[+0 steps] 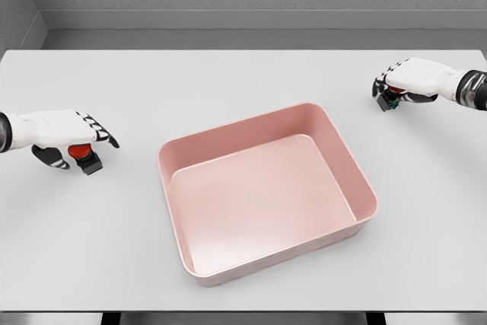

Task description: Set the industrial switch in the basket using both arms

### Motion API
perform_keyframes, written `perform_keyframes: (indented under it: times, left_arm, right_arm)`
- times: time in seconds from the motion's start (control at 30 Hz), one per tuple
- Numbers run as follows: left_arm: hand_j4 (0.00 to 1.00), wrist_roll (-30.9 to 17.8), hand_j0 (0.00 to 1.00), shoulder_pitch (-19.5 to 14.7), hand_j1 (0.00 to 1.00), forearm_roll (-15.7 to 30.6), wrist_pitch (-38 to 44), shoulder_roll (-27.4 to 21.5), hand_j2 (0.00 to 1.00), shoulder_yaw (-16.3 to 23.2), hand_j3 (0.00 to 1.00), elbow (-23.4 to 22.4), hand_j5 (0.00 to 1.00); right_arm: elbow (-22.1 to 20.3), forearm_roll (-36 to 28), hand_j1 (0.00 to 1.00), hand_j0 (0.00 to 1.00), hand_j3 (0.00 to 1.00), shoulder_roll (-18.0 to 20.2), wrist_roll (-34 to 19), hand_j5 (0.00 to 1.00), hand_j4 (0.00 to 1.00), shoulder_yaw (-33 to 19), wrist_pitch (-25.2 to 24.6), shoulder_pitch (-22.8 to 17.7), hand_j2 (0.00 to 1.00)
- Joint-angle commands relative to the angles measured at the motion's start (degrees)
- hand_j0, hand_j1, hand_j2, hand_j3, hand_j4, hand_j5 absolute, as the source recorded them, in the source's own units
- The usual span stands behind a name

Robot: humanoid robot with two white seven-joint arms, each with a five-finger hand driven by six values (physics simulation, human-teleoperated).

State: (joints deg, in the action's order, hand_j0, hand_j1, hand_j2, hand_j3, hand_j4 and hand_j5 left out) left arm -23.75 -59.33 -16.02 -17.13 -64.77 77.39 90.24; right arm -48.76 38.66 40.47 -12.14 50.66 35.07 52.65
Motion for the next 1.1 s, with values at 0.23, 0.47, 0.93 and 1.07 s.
perform_keyframes:
  times: [0.23, 0.47, 0.93, 1.07]
  left_arm:
    - [0.77, 0.0, 0.77, 0.1, 0.77, -1.5, -0.1, -0.2, 0.77, 0.0, 0.77, -0.1, 0.77]
    - [0.68, 0.0, 0.68, 0.1, 0.68, -1.5, -0.6, -0.4, 0.68, 0.0, 0.68, 0.1, 0.68]
    - [0.51, 0.0, 0.51, 0.1, 0.51, -1.5, -1.8, -0.4, 0.51, 0.0, 0.51, 0.3, 0.51]
    - [0.45, 0.0, 0.45, 0.1, 0.45, -1.5, -1.9, -0.4, 0.45, 0.0, 0.45, 0.3, 0.45]
  right_arm:
    - [-0.1, -0.2, 0.47, 0.47, 0.47, 0.2, 0.0, 0.47, 0.47, -1.1, -0.1, 0.1, 0.47]
    - [-1.3, -0.4, 0.47, 0.47, 0.47, 1.0, -0.2, 0.47, 0.47, -4.6, -0.1, 0.1, 0.47]
    - [-10.6, -1.0, 0.47, 0.47, 0.47, 6.7, 0.5, 0.47, 0.47, -6.9, -0.1, -1.1, 0.47]
    - [-14.4, -1.5, 0.47, 0.47, 0.47, 8.2, 0.5, 0.47, 0.47, -6.9, -0.1, -2.4, 0.47]
